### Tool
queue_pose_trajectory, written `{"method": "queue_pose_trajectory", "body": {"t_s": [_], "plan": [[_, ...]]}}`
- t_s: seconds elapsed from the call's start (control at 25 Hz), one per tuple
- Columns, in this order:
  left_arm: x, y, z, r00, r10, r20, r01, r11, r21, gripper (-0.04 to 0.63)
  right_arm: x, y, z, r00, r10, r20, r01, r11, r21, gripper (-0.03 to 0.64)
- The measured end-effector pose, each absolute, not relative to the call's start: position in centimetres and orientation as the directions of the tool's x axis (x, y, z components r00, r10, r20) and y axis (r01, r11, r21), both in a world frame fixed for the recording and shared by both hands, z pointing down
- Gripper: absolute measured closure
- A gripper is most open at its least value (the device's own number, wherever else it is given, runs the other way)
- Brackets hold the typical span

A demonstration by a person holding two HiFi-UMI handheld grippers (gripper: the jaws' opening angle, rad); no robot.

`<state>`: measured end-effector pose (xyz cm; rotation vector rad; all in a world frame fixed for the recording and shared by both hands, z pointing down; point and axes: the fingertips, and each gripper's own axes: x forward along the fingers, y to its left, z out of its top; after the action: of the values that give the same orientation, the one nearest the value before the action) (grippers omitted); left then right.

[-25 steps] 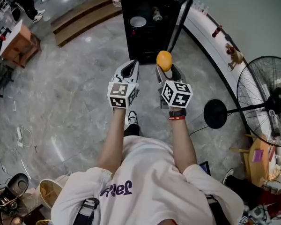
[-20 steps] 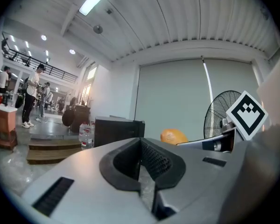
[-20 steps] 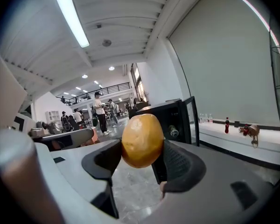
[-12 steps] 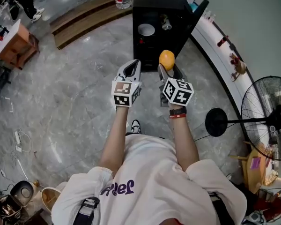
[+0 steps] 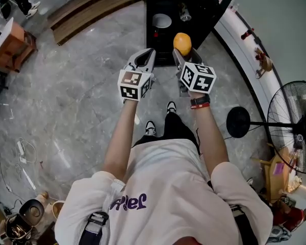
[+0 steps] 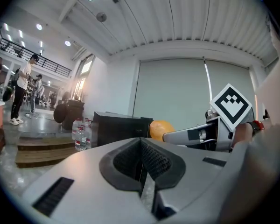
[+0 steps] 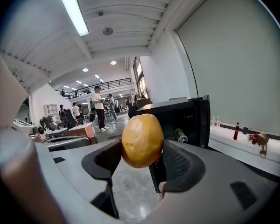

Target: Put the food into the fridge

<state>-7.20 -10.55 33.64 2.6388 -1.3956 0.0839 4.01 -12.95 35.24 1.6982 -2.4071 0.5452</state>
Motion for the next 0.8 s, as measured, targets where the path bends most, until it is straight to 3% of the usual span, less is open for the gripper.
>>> {"method": "queue_pose_trajectory", "body": {"t_s": [0.36,0.8], "plan": [[-6.4,-18.2,37.6,0.569,-0.812,0.130,-0.822,-0.556,0.125,0.577,3.4,-21.2,41.0,-0.416,-0.823,0.386,-0.909,0.366,-0.199,0.324],[-5.3,-23.6,44.7,0.598,-0.781,0.180,-0.800,-0.596,0.070,0.577,3.4,-27.8,49.4,-0.406,-0.802,0.438,-0.914,0.348,-0.208,0.324]]}}
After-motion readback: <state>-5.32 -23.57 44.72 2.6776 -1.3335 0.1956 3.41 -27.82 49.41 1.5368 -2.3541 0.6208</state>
